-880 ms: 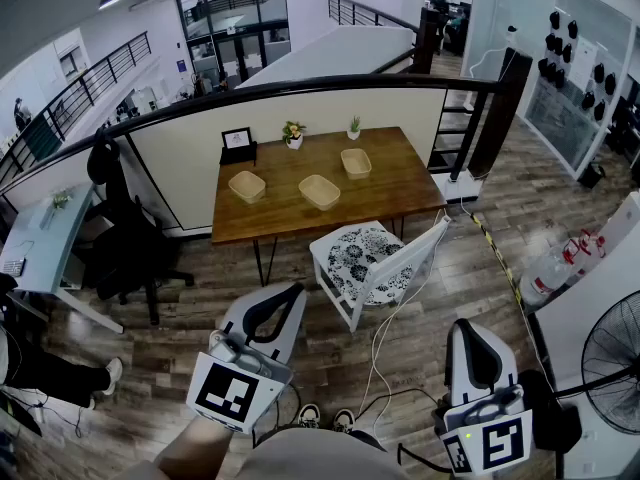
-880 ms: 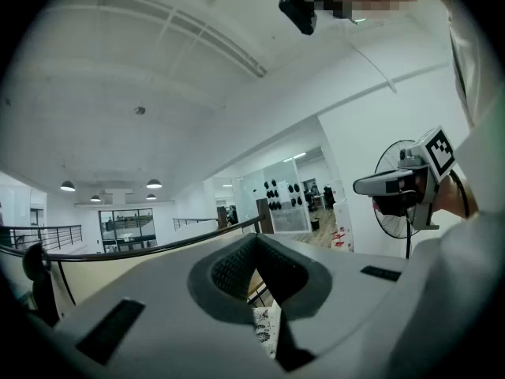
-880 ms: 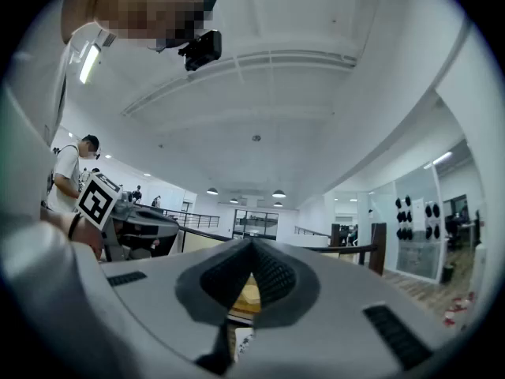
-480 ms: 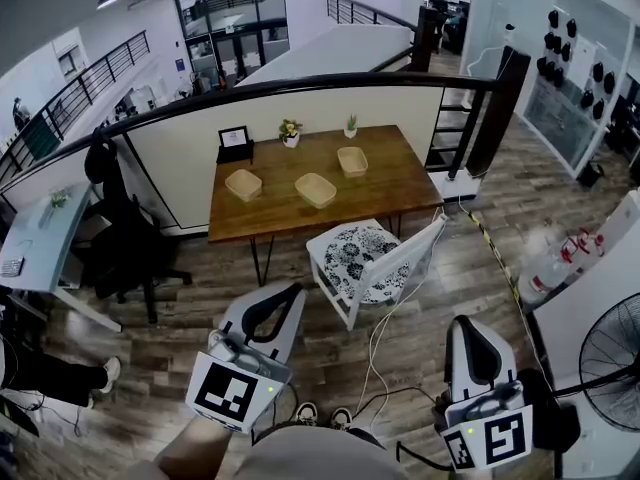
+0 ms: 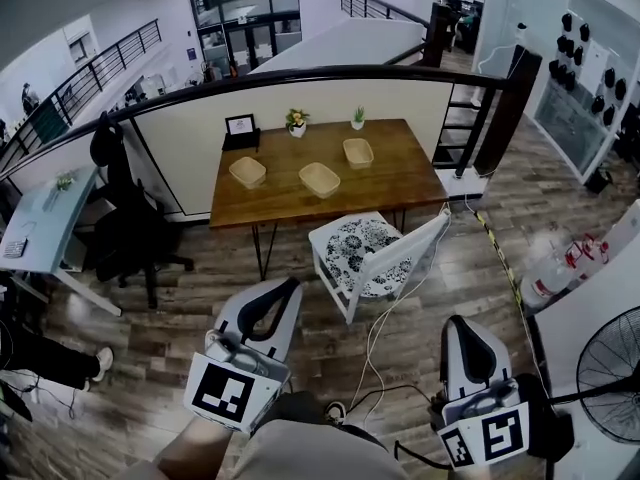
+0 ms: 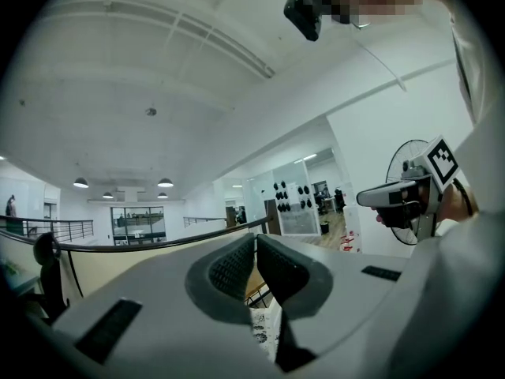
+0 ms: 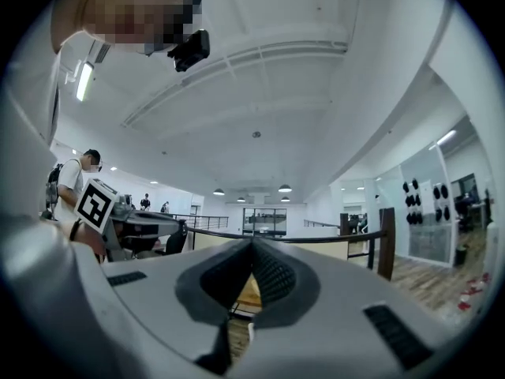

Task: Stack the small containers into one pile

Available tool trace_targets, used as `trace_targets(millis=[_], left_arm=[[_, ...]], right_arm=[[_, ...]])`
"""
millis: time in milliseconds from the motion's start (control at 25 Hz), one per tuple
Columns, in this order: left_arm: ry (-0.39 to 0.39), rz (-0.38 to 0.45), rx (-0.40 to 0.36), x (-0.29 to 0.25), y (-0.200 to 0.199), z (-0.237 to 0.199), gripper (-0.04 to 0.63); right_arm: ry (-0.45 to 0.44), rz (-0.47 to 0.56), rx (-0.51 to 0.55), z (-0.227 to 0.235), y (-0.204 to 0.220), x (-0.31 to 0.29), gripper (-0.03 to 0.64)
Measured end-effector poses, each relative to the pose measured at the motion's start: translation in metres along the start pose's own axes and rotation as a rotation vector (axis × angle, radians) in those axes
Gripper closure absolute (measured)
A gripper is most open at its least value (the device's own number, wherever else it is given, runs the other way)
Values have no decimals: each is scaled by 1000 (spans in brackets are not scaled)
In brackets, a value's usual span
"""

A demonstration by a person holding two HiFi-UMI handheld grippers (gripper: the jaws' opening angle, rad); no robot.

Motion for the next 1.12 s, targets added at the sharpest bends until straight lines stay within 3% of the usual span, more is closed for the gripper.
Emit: trace_targets(millis=[40, 80, 120, 160, 280, 640, 760, 1120], left_arm=[[-9, -2, -13, 0, 3, 3, 579], [-14, -7, -25, -1, 5, 7, 407], [-18, -12, -26, -2, 8, 9, 251], [-23, -17, -16, -2, 10, 11, 244], [-37, -25, 8, -3, 13, 9, 215], [-46, -33, -13, -38, 28, -12, 213], [-42, -47, -53, -62, 37, -24, 213], [-13, -55, -60, -149, 51, -86, 213]], right_arm=[[-18, -2, -5, 1, 2, 0, 609], [-42, -10, -12, 1, 5, -2, 497], [-59, -17, -18, 2, 7, -3, 309], [-57, -20, -18, 3, 9, -4, 235], [6, -20, 15, 8, 13, -4, 166], [42, -27, 21, 34, 22, -41, 153], [12, -57, 27, 40, 29, -66, 155], [24, -103, 11, 69, 41, -164, 156]])
Point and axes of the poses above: the fingertips, and each gripper's own axes: x backward along the fingers, z to its right, y out of its underside, the point moved 7 cm from there along x, backward along the fingers, and after that the axes turned 14 degrees about -y, right-handed, at the moved point
